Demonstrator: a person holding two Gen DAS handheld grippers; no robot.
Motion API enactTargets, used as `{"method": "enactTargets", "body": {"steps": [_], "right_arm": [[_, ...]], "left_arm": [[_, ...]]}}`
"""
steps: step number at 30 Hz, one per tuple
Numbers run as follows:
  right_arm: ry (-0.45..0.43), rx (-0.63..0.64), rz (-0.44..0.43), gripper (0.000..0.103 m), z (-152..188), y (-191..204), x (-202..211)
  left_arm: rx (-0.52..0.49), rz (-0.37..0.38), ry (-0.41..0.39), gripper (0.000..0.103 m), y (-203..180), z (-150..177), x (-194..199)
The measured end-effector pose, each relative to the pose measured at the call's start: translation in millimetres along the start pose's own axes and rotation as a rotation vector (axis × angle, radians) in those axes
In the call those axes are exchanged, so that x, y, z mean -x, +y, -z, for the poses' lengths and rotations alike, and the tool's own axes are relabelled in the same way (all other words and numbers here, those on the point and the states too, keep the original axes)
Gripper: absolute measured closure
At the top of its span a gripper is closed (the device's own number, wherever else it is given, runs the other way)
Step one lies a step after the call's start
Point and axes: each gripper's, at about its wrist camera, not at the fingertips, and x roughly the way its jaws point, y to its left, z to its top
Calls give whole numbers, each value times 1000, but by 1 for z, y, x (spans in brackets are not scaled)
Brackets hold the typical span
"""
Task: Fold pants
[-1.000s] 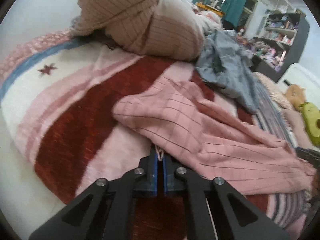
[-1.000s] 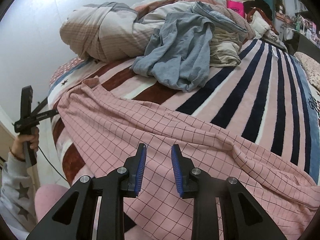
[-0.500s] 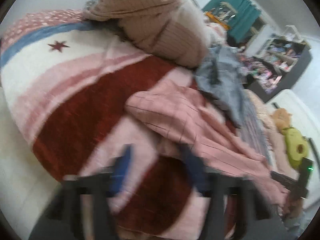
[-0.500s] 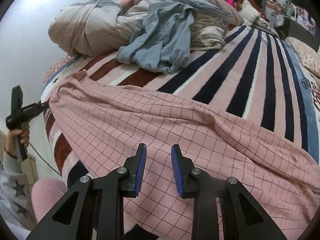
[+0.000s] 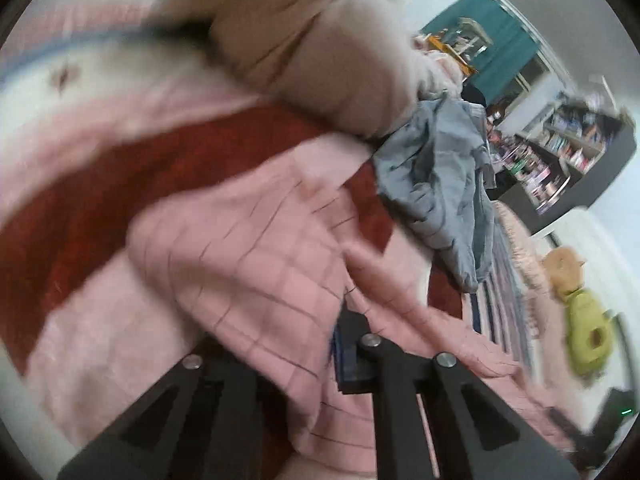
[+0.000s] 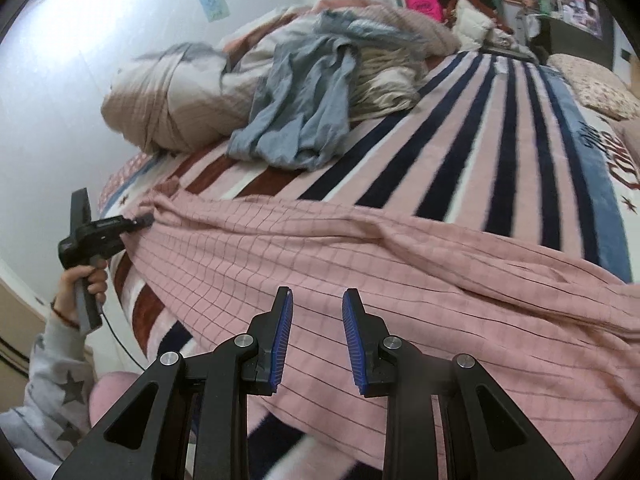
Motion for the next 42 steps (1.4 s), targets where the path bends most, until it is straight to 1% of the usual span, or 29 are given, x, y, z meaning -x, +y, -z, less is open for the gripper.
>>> {"method": "enactTargets", "body": {"steps": [2, 5, 7, 8, 9, 10, 12, 13, 16, 17, 18, 19, 20, 21, 22, 23, 26, 28, 30, 31, 32, 33, 34, 35, 36, 38, 40, 41, 42], "right_arm": [[-24, -25, 5, 81, 4, -12, 14], [-59, -71, 8, 80, 13, -35, 37], [-75, -91, 10, 80, 19, -48, 48], [-85, -103, 10, 80, 23, -56, 54], [-90, -111, 10, 80, 25, -61, 59], [-96, -119, 9, 80, 29, -67, 64], [-104, -130, 7, 80, 35, -78, 72], [-108, -135, 8, 80, 39, -84, 77], [-107, -157, 8, 80, 52, -99, 85], [-100, -165, 10, 80, 56, -105, 86], [-91, -172, 14, 80, 62, -110, 87], [-83, -176, 18, 80, 67, -114, 87], [-72, -181, 23, 80, 72, -119, 87], [-62, -186, 26, 80, 76, -123, 85], [-51, -192, 28, 80, 79, -127, 83], [-43, -197, 29, 80, 81, -129, 81], [-32, -209, 18, 77, 79, -131, 74], [-41, -207, 2, 67, 73, -126, 71], [-48, -205, -24, 61, 63, -116, 66], [-52, -203, -37, 52, 57, -110, 62], [-57, -198, -47, 46, 52, -104, 58], [-62, -186, -50, 35, 44, -93, 53], [-65, -172, -48, 28, 39, -84, 49], [-65, -151, -39, 25, 33, -72, 43], [-67, -120, -19, 20, 27, -58, 34], [-75, -58, 57, 18, 20, -35, 18], [-68, -1, 182, 18, 16, -17, -5], [-67, 21, 234, 19, 15, -11, -15], [-66, 48, 309, 22, 15, -6, -26]], "left_arm": [[-73, 4, -43, 96, -34, -1, 12], [-212, 69, -84, 96, -106, 5, 30], [-290, 122, -92, 96, -148, 14, 36], [-346, 173, -84, 96, -181, 24, 35], [-385, 206, -73, 96, -203, 32, 33], [-440, 250, -47, 96, -233, 46, 26], [-512, 304, 18, 95, -275, 74, 9], [-546, 328, 73, 95, -297, 92, -6], [-625, 353, 218, 94, -331, 141, -42], [-660, 349, 279, 94, -338, 161, -54], [-680, 340, 305, 93, -340, 172, -58], [-705, 334, 324, 90, -340, 182, -61], [-720, 340, 339, 77, -337, 188, -58], [-723, 358, 355, 69, -335, 189, -55], [-714, 384, 362, 54, -329, 187, -48], [-703, 399, 358, 44, -323, 182, -43], [-659, 441, 299, 38, -298, 158, -6], [-620, 412, 240, 37, -281, 140, 6], [-606, 358, 177, 36, -267, 123, 12], [-609, 319, 142, 34, -257, 115, 13], [-612, 287, 127, 32, -250, 111, 12], [-615, 259, 121, 32, -243, 109, 9], [-609, 232, 115, 32, -234, 108, 4], [-594, 219, 116, 32, -225, 107, 0], [-580, 218, 128, 32, -217, 108, -6], [-549, 244, 155, 32, -201, 114, -17], [-535, 259, 183, 32, -193, 122, -26], [-537, 250, 201, 32, -188, 126, -29], [-543, 239, 206, 32, -185, 128, -28]]}}
